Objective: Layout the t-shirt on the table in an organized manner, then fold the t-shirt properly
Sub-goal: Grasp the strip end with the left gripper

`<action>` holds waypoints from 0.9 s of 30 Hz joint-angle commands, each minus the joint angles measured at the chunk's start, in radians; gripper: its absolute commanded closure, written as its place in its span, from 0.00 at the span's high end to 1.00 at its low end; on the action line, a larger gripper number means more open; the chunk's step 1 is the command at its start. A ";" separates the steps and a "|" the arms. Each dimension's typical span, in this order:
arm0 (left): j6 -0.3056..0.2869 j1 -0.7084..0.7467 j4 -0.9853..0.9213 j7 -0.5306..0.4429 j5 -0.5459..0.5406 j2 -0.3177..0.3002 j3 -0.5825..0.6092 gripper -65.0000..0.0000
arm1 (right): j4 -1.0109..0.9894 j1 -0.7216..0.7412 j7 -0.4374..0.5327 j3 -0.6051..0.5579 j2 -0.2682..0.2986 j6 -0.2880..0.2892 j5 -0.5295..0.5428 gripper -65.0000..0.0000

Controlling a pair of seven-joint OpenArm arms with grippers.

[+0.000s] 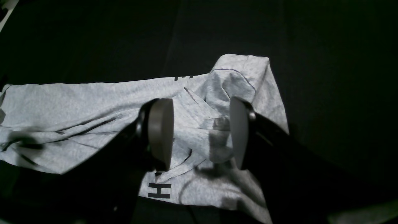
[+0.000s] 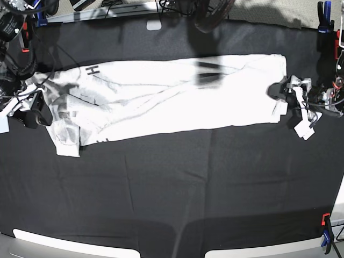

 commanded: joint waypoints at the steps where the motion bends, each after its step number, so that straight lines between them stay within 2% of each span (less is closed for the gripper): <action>1: 0.016 0.030 -0.006 0.062 0.009 0.018 0.014 0.69 | 0.017 0.008 0.018 0.004 0.019 0.009 0.025 0.44; 4: 0.015 0.057 -0.006 0.080 -0.047 0.030 0.014 0.69 | 0.017 0.008 0.018 0.004 0.019 0.009 0.025 0.44; 9: 0.014 0.055 -0.006 0.080 -0.081 0.043 0.014 0.69 | 0.017 0.008 0.019 0.004 0.019 0.009 0.025 0.44; 14: -0.019 0.054 -0.006 0.080 -0.147 0.046 0.014 0.69 | 0.017 0.008 0.020 0.004 0.019 0.009 0.025 0.44; 24: -0.019 0.053 -0.006 0.076 -0.143 0.045 0.014 0.68 | 0.017 0.008 0.020 0.004 0.019 0.009 0.025 0.44; 25: -0.019 0.053 -0.006 0.076 -0.143 0.043 0.014 0.66 | 0.017 0.008 0.020 0.004 0.019 0.009 0.025 0.44; 26: -0.020 0.052 -0.006 0.076 -0.137 0.041 0.014 0.60 | 0.017 0.008 0.020 0.004 0.019 0.009 0.025 0.44; 27: -0.019 0.050 -0.006 0.074 -0.115 0.041 0.014 0.49 | 0.017 0.008 0.020 0.004 0.019 0.009 0.025 0.44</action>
